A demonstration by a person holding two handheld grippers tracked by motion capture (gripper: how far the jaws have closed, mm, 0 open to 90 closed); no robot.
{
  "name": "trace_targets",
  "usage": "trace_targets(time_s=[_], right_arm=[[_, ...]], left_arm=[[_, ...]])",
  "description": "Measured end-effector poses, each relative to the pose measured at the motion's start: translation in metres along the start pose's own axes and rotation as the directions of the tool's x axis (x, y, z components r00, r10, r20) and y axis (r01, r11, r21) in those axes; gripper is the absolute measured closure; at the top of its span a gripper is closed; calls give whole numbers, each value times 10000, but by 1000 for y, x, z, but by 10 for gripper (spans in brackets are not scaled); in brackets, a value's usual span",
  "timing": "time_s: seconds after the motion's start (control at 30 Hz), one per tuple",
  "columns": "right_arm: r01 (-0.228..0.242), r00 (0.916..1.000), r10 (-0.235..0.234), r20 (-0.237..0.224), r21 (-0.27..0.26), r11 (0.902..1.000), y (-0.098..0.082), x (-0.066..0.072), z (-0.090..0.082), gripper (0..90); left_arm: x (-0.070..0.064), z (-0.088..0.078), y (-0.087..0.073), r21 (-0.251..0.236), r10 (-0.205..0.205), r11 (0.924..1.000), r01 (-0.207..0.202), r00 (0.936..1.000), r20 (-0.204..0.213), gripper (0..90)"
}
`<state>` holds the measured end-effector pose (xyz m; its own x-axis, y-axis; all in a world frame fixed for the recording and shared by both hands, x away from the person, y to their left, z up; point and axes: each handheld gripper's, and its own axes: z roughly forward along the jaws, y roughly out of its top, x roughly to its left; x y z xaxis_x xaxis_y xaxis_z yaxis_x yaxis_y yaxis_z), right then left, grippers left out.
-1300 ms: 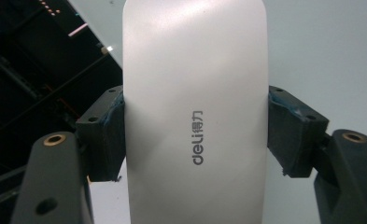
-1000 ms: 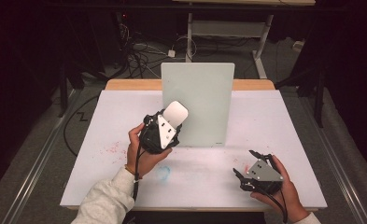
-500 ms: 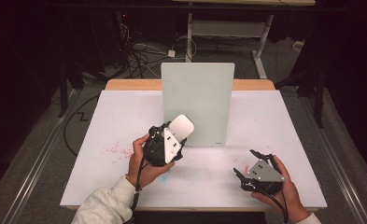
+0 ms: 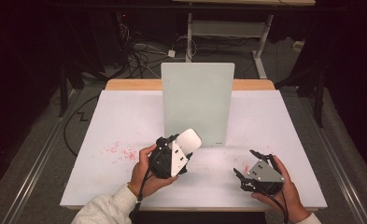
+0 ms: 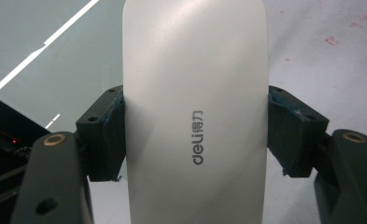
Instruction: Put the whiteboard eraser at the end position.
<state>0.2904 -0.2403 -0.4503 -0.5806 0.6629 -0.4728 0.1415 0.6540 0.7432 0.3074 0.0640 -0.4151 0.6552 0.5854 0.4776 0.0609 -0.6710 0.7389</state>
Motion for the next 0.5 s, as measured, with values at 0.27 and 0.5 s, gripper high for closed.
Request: trace_targets(time_s=[0.27,0.5], right_arm=[[48,10000,-48,5,13,10000,0,1,1,213],[34,10000,-34,1,40,10000,0,1,1,213]], left_arm=[[-9,1,1,364,458,9981,-504,9921,1165,287],[-17,6,0,691,592,9947,-756,9749,2146,287]])
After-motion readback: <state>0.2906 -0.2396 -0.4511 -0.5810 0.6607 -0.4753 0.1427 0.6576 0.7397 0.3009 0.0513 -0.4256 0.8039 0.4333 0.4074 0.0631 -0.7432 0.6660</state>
